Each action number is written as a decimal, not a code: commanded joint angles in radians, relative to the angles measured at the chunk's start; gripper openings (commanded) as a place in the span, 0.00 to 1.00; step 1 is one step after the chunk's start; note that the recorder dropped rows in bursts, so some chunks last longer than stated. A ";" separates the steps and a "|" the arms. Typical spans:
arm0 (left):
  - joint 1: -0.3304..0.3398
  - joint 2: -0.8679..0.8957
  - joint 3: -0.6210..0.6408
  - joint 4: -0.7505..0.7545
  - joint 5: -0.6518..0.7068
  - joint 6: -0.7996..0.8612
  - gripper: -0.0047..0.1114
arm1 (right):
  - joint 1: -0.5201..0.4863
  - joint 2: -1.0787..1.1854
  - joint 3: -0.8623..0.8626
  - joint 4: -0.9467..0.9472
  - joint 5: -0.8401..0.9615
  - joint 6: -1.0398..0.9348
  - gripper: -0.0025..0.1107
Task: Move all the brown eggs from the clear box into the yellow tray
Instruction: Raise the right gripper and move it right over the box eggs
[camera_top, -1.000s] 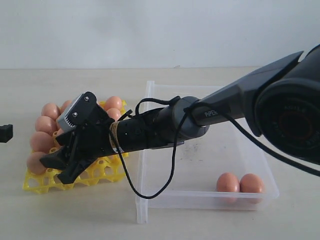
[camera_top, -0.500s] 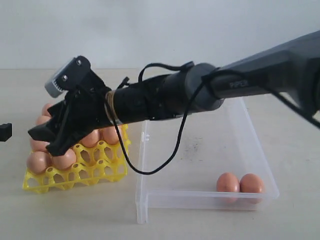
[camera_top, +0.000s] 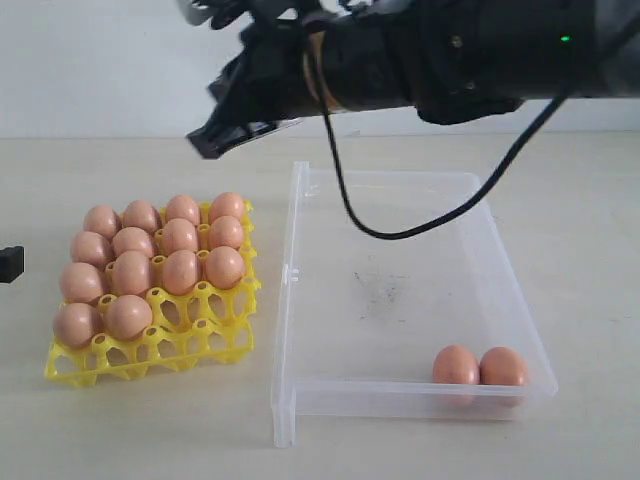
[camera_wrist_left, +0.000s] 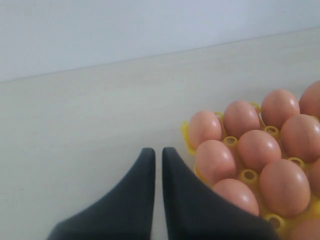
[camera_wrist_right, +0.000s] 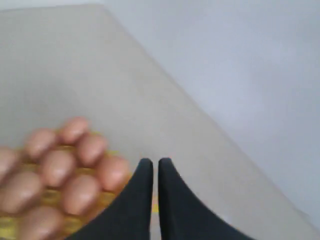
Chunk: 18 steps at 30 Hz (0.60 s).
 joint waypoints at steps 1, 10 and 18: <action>0.002 -0.008 0.004 -0.002 0.000 0.000 0.07 | -0.012 -0.091 0.127 0.093 0.601 -0.311 0.02; 0.002 -0.008 0.004 -0.002 0.000 0.000 0.07 | -0.127 -0.107 0.129 0.962 0.963 -1.218 0.02; 0.002 -0.008 0.004 -0.002 0.001 -0.014 0.07 | -0.220 -0.094 0.129 1.790 0.992 -1.510 0.02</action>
